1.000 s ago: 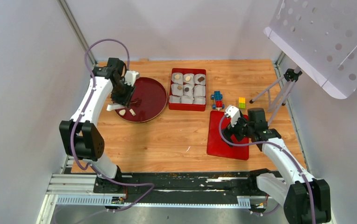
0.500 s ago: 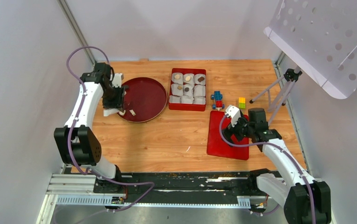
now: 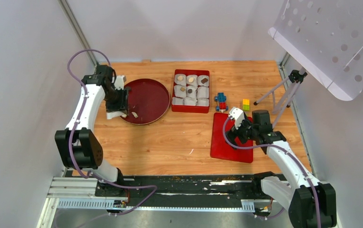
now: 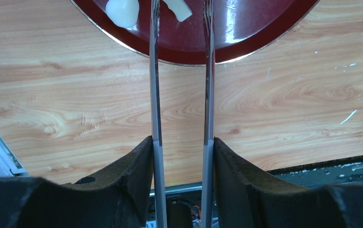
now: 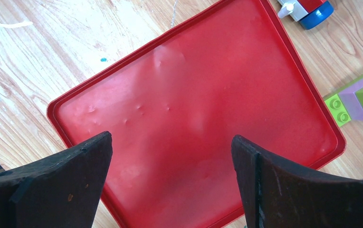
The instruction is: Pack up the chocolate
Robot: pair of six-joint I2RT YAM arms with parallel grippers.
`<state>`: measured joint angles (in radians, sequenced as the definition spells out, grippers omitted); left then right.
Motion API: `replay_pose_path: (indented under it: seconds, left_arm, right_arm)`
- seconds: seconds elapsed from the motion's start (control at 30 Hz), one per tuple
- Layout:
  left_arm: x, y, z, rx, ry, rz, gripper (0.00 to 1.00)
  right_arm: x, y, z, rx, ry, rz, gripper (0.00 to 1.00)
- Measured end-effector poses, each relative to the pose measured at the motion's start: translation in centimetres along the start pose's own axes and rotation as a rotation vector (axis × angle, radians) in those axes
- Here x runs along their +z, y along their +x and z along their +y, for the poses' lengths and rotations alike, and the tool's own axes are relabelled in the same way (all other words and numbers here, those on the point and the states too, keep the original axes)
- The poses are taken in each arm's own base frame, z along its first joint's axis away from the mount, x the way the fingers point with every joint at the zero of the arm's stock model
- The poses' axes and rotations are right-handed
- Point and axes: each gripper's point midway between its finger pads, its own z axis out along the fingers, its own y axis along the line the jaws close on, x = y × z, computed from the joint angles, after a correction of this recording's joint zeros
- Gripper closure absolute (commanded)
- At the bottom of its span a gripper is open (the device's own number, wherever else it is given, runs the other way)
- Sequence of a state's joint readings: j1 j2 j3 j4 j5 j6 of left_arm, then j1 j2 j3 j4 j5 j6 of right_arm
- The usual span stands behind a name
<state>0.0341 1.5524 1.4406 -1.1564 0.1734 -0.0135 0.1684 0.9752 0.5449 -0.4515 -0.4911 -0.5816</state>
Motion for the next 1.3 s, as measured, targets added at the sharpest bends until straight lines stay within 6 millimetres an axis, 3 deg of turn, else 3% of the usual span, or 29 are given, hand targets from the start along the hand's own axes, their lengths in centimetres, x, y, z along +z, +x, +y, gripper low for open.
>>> replay_pose_path:
  seconds: [0.4, 0.73, 0.87, 1.03, 1.3]
  left_arm:
    - [1.7, 0.4, 0.4, -0.019, 0.003, 0.063, 0.50]
    - [2.6, 0.5, 0.0, -0.025, 0.037, 0.095, 0.85]
    - [2.0, -0.4, -1.1, -0.005, 0.088, 0.074, 0.89]
    - [0.6, -2.6, -4.7, 0.108, 0.178, 0.001, 0.89]
    - [-1.4, -5.1, -15.6, 0.409, 0.355, -0.107, 0.88]
  right_arm:
    - [-0.1, -0.1, 0.0, -0.003, 0.004, -0.004, 0.04]
    - [-0.1, -0.1, -0.1, -0.003, 0.005, -0.003, 0.04]
    - [-0.1, -0.1, 0.0, -0.003, 0.005, -0.003, 0.04]
    - [-0.1, -0.1, -0.1, -0.005, 0.005, -0.002, 0.04]
    - [-0.1, -0.1, -0.1, -0.010, 0.005, -0.003, 0.04]
